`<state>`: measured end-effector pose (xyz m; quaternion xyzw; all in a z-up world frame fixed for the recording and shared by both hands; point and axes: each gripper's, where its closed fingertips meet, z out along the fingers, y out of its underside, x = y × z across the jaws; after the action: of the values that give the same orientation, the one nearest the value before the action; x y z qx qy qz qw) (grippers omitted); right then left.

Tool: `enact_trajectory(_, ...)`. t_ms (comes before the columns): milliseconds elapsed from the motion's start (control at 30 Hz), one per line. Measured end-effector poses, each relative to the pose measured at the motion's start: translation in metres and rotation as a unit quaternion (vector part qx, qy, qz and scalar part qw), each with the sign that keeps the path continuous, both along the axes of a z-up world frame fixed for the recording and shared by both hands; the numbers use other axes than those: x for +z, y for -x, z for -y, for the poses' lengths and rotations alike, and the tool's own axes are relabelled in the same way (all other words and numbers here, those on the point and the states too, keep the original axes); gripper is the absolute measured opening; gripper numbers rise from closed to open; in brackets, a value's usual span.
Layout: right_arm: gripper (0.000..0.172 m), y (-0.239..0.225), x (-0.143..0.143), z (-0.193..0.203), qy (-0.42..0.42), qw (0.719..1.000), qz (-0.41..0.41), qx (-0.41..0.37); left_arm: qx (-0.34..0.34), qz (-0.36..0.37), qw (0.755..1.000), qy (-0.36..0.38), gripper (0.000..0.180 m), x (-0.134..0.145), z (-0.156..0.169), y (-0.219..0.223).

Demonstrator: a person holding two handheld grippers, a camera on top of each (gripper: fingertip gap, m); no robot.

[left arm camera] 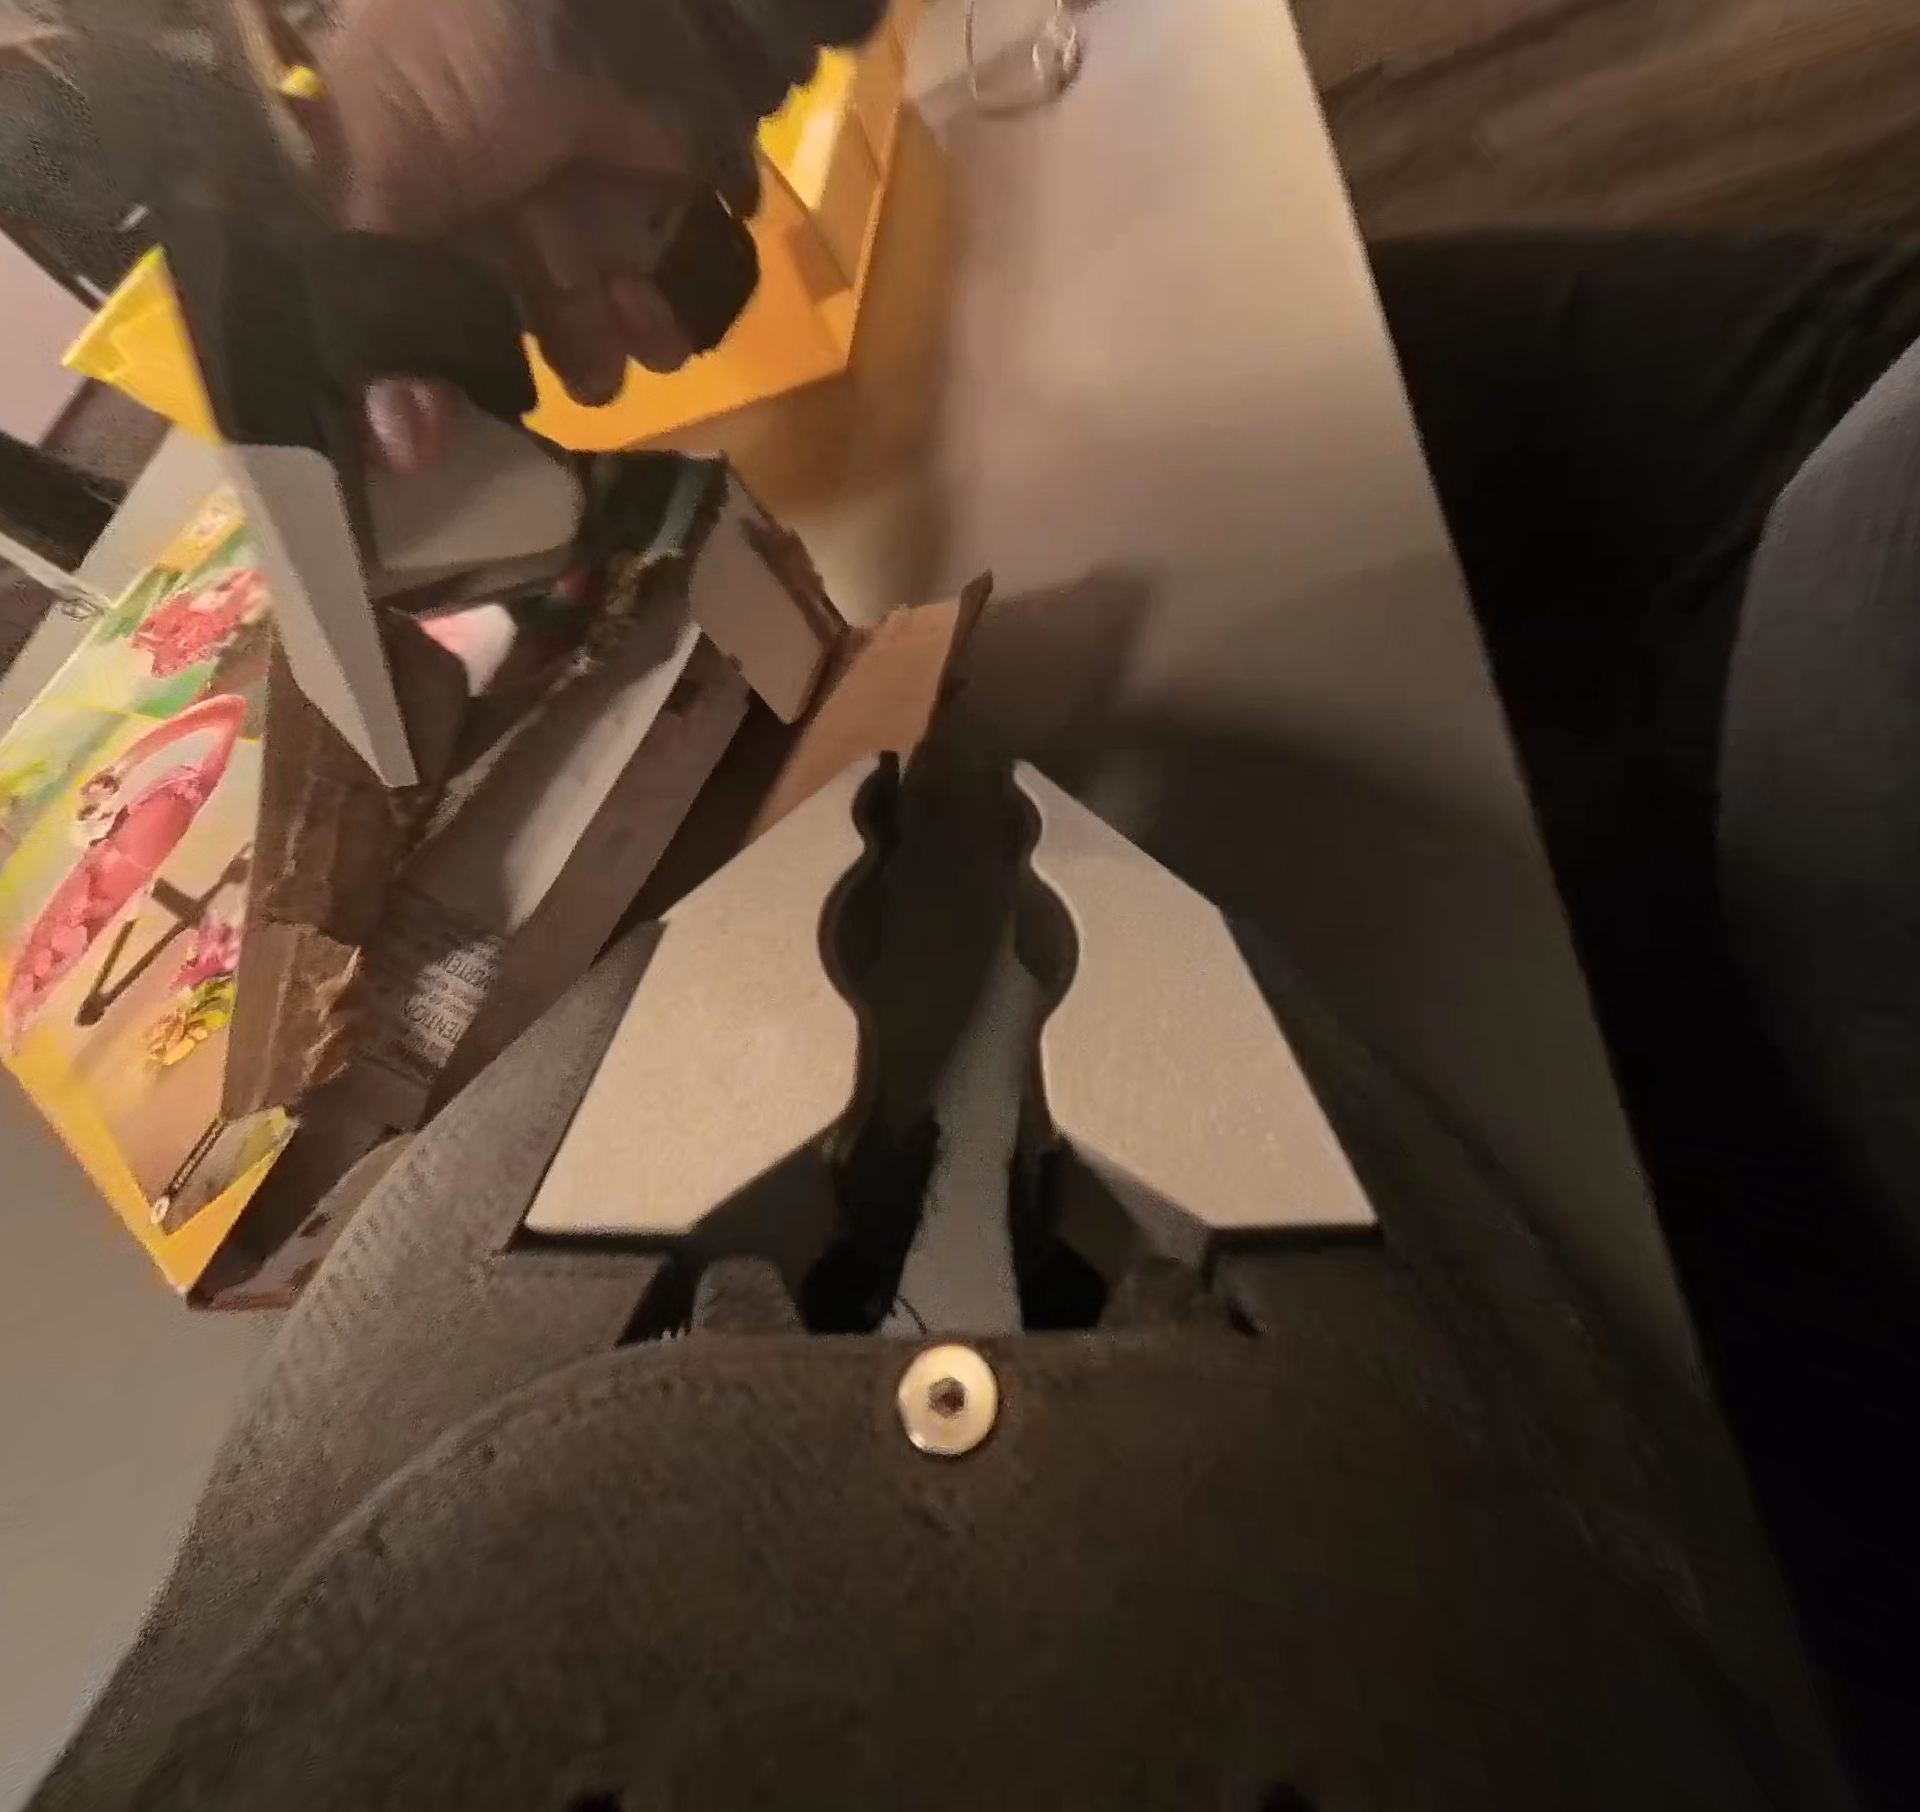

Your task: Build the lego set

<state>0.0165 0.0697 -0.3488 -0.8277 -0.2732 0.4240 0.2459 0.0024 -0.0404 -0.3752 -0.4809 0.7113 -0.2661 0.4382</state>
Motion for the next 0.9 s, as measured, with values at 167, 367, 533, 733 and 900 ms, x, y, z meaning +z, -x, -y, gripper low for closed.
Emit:
enact_trajectory(167,0.0,0.001,0.002,-0.001,-0.021,1.0,-0.001,-0.004,0.139,0.127,0.98,0.064,0.019,0.05,-0.052,0.018)
enact_trajectory(367,0.0,0.004,0.011,-0.005,-0.116,0.993,0.022,-0.026,0.211,0.082,0.974,0.013,0.021,0.043,-0.081,0.027)
enact_trajectory(533,0.0,0.007,0.022,-0.005,-0.175,0.983,0.033,-0.047,0.265,0.028,0.963,0.037,0.037,0.032,-0.096,0.016)
enact_trajectory(733,0.0,0.008,0.032,-0.014,-0.225,0.971,0.025,-0.078,0.257,0.02,0.965,-0.037,0.043,0.042,-0.109,0.017)
enact_trajectory(900,0.0,0.018,0.022,-0.032,-0.269,0.958,0.057,-0.081,0.263,0.009,0.964,0.023,0.056,0.024,-0.123,0.026)
